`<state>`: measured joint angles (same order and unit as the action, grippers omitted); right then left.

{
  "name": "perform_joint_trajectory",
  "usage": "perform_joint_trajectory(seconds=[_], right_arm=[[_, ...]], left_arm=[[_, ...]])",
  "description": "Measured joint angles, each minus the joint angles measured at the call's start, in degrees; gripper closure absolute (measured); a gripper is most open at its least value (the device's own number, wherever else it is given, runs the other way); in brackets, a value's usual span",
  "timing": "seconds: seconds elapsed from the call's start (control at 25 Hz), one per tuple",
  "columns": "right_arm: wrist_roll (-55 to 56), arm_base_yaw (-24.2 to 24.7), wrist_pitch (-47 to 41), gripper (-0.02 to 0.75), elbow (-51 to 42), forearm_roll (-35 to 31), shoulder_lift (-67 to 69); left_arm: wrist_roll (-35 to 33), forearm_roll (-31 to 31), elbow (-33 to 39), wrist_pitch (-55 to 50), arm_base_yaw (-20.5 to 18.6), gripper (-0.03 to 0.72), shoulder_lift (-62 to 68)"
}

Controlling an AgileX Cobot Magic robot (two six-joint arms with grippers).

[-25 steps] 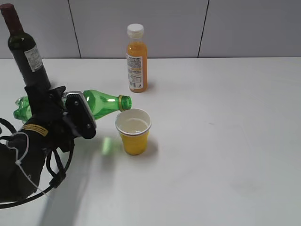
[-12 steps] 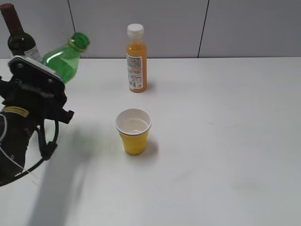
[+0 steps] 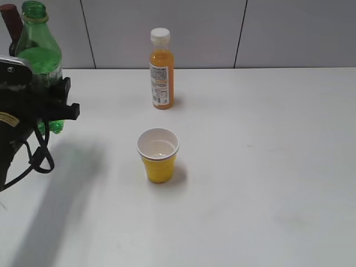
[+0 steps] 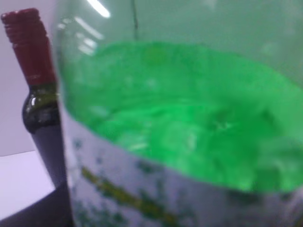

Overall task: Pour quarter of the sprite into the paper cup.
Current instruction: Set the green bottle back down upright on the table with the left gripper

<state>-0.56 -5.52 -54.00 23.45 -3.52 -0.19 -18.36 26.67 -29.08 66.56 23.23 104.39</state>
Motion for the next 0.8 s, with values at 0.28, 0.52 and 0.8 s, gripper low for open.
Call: perform_joint_trajectory(seconds=[0.28, 0.52, 0.8], right_arm=[[0.0, 0.0, 0.0, 0.148, 0.0, 0.0, 0.0], [0.0, 0.0, 0.0, 0.148, 0.0, 0.0, 0.0], [0.0, 0.0, 0.0, 0.148, 0.0, 0.0, 0.0]], left_arm=[[10.95, -10.11, -1.64, -0.05, -4.07, 0.226, 2.52], [12.05, -14.47, -6.34, 0.01, -4.75, 0.226, 5.53], [12.23, -14.78, -11.6, -0.05, -5.11, 0.226, 9.87]])
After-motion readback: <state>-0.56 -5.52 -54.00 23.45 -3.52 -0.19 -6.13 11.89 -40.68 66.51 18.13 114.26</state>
